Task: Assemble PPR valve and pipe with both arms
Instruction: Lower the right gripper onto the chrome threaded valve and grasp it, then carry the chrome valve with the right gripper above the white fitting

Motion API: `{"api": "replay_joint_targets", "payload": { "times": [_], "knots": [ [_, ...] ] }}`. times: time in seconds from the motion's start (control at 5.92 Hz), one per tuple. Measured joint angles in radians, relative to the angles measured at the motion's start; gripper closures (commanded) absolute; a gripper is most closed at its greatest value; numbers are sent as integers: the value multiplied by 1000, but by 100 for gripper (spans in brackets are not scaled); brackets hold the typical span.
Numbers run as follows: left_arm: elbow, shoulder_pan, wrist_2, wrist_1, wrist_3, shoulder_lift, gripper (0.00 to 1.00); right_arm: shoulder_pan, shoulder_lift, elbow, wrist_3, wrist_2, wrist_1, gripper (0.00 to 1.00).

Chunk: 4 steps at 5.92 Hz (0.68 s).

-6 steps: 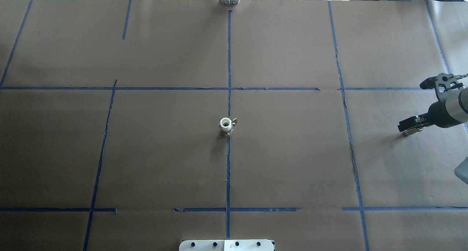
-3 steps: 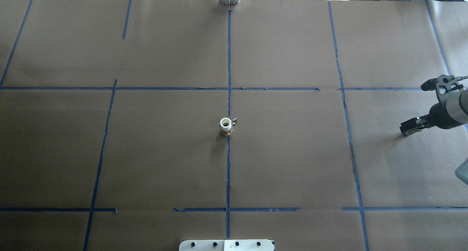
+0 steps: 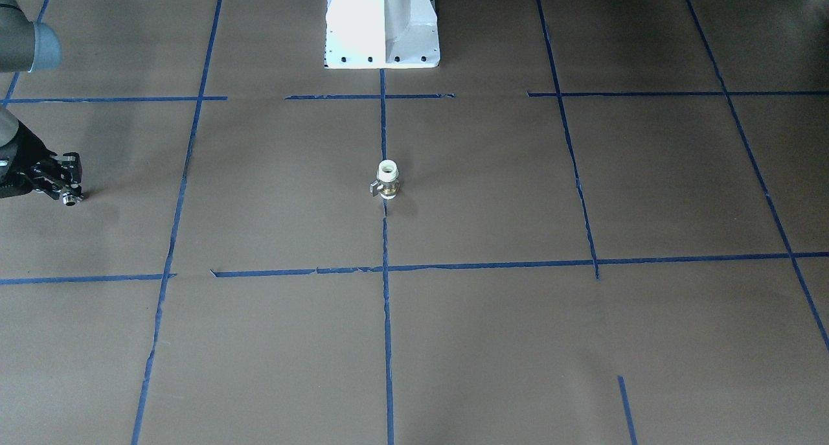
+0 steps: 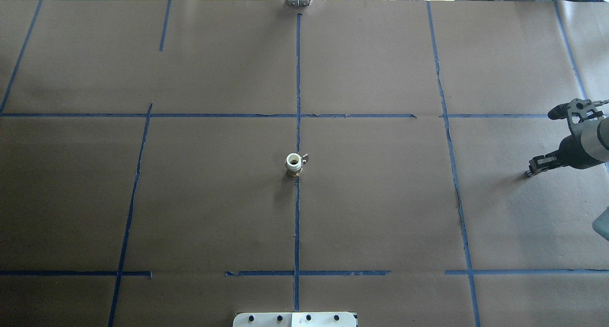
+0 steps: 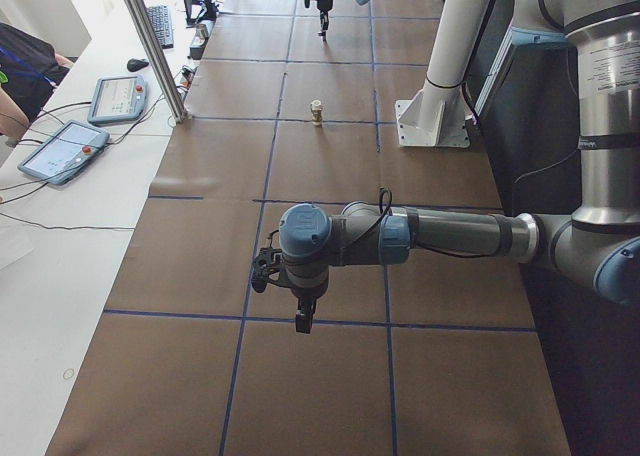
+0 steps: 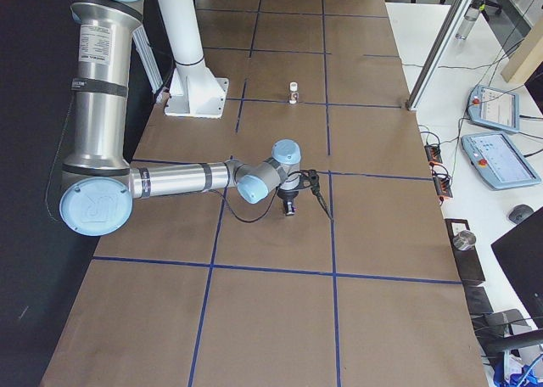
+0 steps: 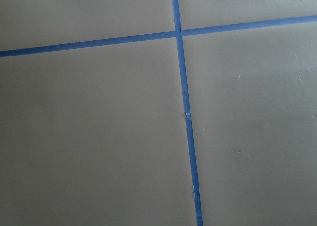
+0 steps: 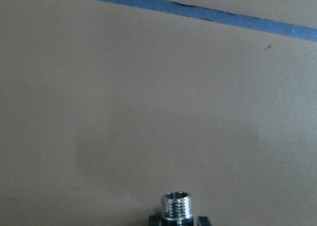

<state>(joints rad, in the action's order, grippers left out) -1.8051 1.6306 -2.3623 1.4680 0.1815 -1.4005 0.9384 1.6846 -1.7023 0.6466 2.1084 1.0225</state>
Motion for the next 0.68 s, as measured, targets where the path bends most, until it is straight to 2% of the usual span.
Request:
{"api": "replay_joint_targets", "payload": {
  "times": [0.34, 0.51, 0.68],
  "knots": [
    [0, 0, 0, 0, -1, 0, 0, 0, -21, -62, 6, 9, 40, 99],
    [0, 0, 1, 0, -1, 0, 0, -1, -71, -107, 10, 11, 126, 98],
    [2, 0, 3, 0, -1, 0, 0, -3, -180, -146, 14, 13, 301, 99]
  ]
}}
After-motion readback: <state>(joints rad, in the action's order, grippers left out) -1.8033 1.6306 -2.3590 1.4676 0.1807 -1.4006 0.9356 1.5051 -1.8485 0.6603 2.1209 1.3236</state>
